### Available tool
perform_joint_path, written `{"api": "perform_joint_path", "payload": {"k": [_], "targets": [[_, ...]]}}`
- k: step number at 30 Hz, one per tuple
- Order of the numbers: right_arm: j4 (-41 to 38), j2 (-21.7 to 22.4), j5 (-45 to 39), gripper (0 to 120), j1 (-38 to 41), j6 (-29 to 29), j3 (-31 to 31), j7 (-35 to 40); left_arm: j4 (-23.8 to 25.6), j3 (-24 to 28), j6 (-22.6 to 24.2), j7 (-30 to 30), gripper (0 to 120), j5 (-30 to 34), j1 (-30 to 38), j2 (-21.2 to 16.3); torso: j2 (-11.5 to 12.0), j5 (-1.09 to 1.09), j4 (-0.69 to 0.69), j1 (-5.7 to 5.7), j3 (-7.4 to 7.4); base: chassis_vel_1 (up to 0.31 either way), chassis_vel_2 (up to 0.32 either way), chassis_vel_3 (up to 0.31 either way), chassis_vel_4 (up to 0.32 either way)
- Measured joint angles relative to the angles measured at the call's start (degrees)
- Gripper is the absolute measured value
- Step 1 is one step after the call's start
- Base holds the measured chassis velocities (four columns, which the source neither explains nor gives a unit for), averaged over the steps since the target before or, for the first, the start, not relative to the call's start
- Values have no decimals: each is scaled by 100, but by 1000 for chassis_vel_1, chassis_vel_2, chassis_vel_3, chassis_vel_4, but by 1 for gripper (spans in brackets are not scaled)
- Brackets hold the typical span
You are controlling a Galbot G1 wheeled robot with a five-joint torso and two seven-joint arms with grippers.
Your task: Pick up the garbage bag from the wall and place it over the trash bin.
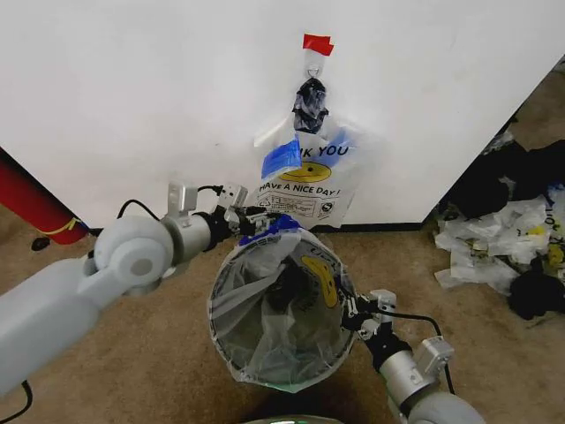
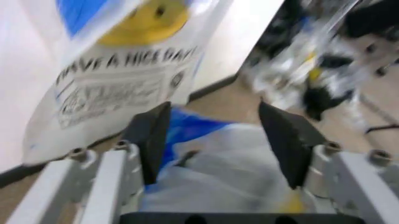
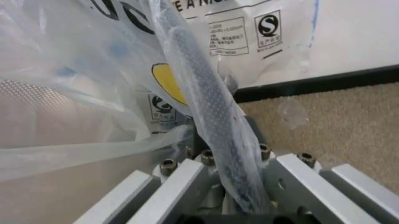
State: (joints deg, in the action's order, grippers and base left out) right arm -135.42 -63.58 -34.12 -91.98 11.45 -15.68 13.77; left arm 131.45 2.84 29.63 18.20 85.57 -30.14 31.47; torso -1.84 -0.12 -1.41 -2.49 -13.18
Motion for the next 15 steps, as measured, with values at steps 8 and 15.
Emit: {"api": "perform_joint_path", "payload": {"k": [8, 15], "targets": [[-278, -303, -469, 0, -202, 489, -282, 740, 736, -700, -1017, 108, 95, -850, -824, -107, 0, -3, -6, 0, 0, 0, 0, 0, 0], [-559, -498, -1875, 0, 5, 1219, -538, 1774, 1199, -1782, -1568, 335, 100, -2194, -2790, 144, 0, 5, -1, 0, 1, 0, 0, 0, 0]]}}
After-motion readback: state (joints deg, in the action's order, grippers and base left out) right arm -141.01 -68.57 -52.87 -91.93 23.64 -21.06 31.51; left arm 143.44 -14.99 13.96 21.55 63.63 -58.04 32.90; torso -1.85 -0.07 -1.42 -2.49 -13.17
